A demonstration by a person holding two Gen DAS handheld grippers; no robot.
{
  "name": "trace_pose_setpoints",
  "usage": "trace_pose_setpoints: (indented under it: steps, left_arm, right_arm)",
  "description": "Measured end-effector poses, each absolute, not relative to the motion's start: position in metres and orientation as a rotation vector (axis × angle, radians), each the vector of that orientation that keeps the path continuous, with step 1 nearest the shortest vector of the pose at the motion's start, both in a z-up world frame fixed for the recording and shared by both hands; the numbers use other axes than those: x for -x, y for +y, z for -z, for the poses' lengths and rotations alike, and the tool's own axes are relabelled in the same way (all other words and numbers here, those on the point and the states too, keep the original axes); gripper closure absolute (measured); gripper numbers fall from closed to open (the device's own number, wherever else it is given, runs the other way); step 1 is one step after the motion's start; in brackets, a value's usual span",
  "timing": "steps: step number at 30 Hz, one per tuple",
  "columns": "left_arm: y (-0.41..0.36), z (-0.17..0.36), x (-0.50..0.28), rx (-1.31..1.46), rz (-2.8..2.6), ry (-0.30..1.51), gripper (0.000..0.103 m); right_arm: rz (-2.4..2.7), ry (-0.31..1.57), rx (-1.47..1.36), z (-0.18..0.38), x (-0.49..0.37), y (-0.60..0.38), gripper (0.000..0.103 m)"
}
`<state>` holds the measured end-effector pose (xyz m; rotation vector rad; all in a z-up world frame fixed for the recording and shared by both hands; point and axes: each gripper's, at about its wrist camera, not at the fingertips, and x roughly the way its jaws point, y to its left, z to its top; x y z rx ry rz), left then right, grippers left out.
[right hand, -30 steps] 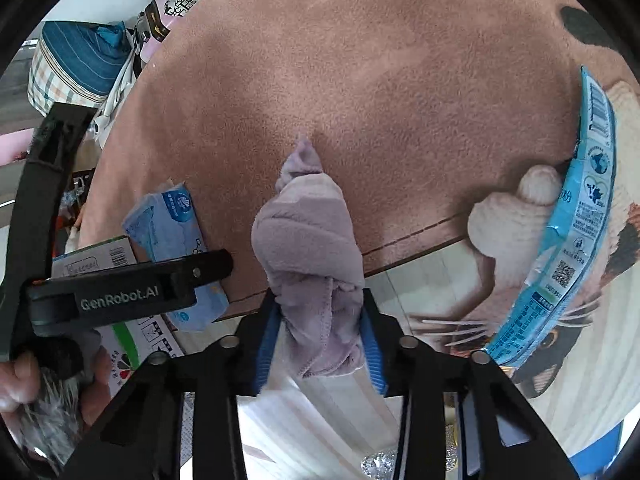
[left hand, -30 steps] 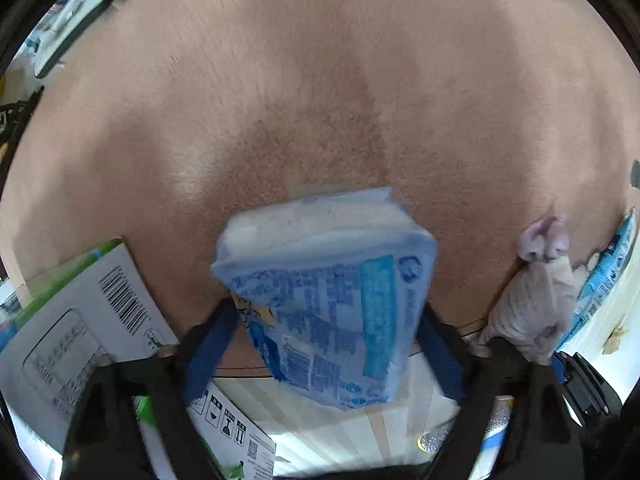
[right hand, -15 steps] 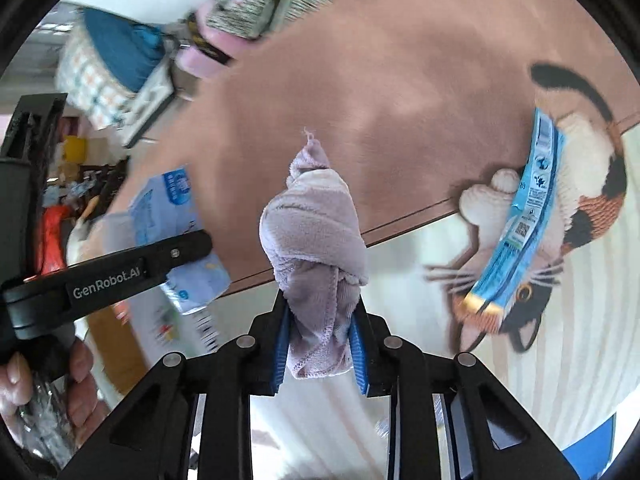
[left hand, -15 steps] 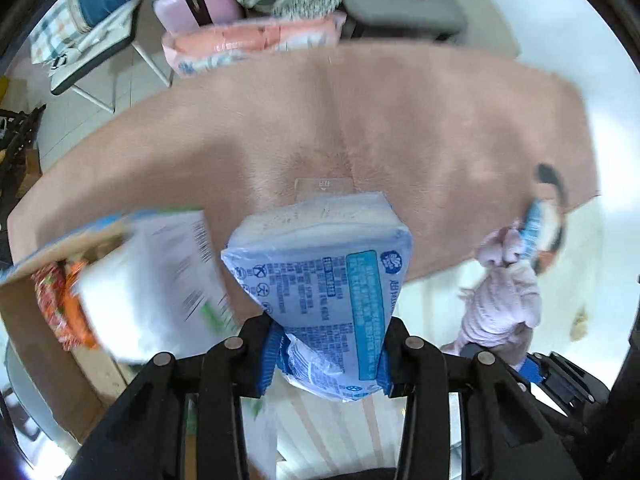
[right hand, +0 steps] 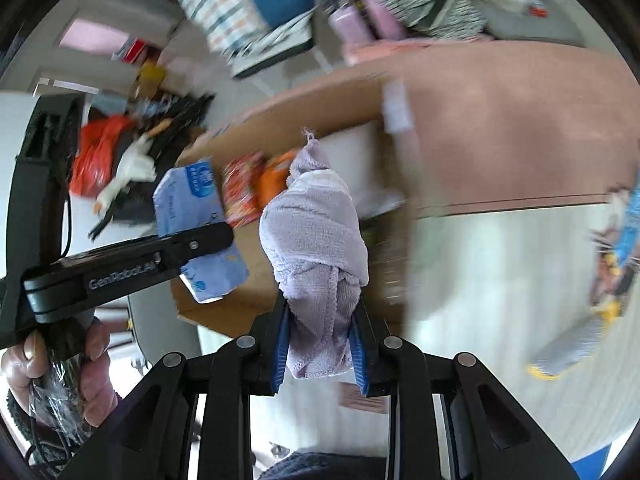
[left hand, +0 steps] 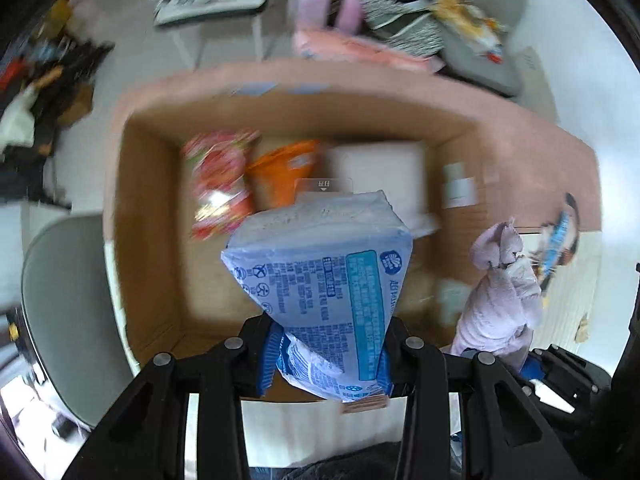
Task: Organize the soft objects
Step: 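Lower both items into the box and open both tools, then lift both open tools out of the box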
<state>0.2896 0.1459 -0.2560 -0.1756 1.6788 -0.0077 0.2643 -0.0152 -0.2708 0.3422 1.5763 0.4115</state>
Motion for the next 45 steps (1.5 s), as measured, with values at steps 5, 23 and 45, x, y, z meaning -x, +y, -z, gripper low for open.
trace_pose_setpoints:
  steps: [5, 23, 45]
  left_arm:
    - [0.189, 0.308, -0.284, 0.235, -0.016, 1.791, 0.067]
    - [0.202, 0.363, -0.275, 0.264, 0.075, 1.914, 0.028]
    - [0.208, 0.212, -0.209, 0.094, -0.086, 1.491, 0.001]
  right_arm:
    - [-0.427, 1.639, -0.257, 0.309, -0.261, 0.058, 0.075]
    - [-0.329, 1.763, -0.090, 0.371, -0.265, 0.103, 0.040]
    - [-0.213, 1.515, 0.042, 0.246, -0.220, 0.055, 0.000]
